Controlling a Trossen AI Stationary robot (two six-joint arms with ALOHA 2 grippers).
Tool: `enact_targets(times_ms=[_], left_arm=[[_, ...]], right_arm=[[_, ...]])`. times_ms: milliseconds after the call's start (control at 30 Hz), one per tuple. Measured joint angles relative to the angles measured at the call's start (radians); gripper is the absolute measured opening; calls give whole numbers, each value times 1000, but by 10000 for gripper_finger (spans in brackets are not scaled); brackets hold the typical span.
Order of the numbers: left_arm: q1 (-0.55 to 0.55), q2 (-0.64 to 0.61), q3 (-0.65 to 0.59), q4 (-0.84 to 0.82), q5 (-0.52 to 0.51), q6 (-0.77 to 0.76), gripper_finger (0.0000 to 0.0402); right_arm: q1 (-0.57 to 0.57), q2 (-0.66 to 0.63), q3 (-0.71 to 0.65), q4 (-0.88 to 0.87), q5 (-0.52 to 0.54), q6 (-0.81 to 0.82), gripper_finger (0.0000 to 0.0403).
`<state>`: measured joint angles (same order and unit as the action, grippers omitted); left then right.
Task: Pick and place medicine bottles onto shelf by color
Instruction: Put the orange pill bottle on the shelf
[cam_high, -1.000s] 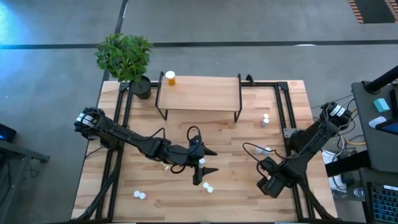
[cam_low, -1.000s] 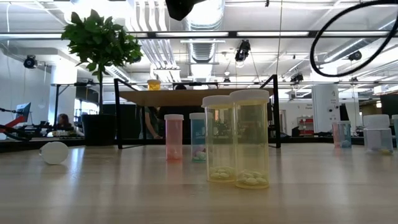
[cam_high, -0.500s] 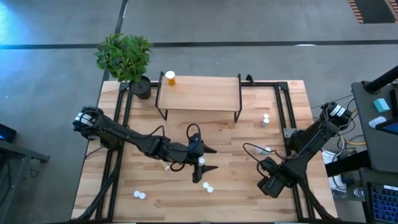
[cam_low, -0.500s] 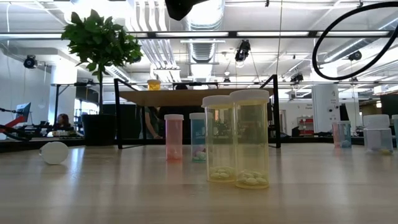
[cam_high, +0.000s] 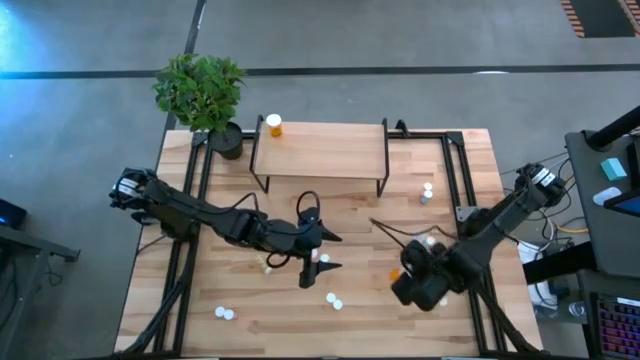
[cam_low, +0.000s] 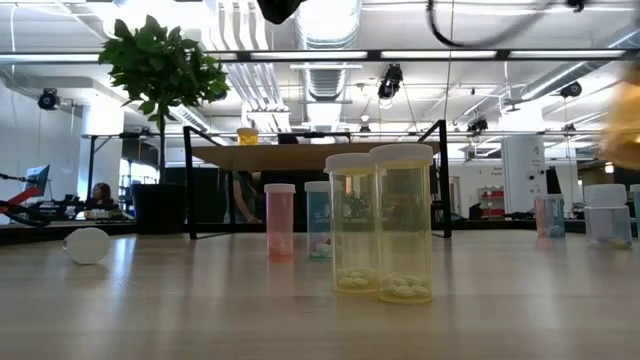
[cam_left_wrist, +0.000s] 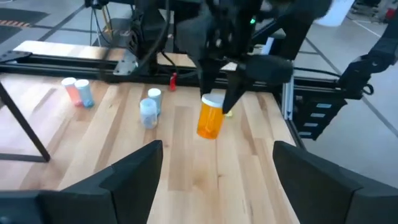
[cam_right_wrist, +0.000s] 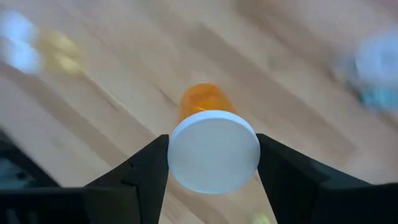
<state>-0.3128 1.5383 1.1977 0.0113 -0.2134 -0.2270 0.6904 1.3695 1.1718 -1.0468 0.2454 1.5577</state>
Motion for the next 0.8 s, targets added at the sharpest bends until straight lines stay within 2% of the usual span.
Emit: enact_targets(times_ms=[200, 300, 433, 633, 700, 800], left_arm=[[6, 13, 64, -21, 53, -27, 322], [15, 40, 129, -106, 62, -22, 333], [35, 88, 204, -209, 142, -28, 338], [75, 103, 233, -232, 187, -35, 339], [99, 102, 233, -231, 274, -73, 339], [135, 112, 233, -223, 473, -128, 339]], right_arm=[[-146, 14, 161, 4, 41, -300, 208], [-192, 25, 233, 11, 43, -465, 208], [-227, 54, 317, 17, 33, -688, 208], [-226, 105, 392, 82, -44, -936, 208], [-212, 124, 419, 88, -46, -985, 208], [-192, 147, 460, 86, -43, -1047, 208]])
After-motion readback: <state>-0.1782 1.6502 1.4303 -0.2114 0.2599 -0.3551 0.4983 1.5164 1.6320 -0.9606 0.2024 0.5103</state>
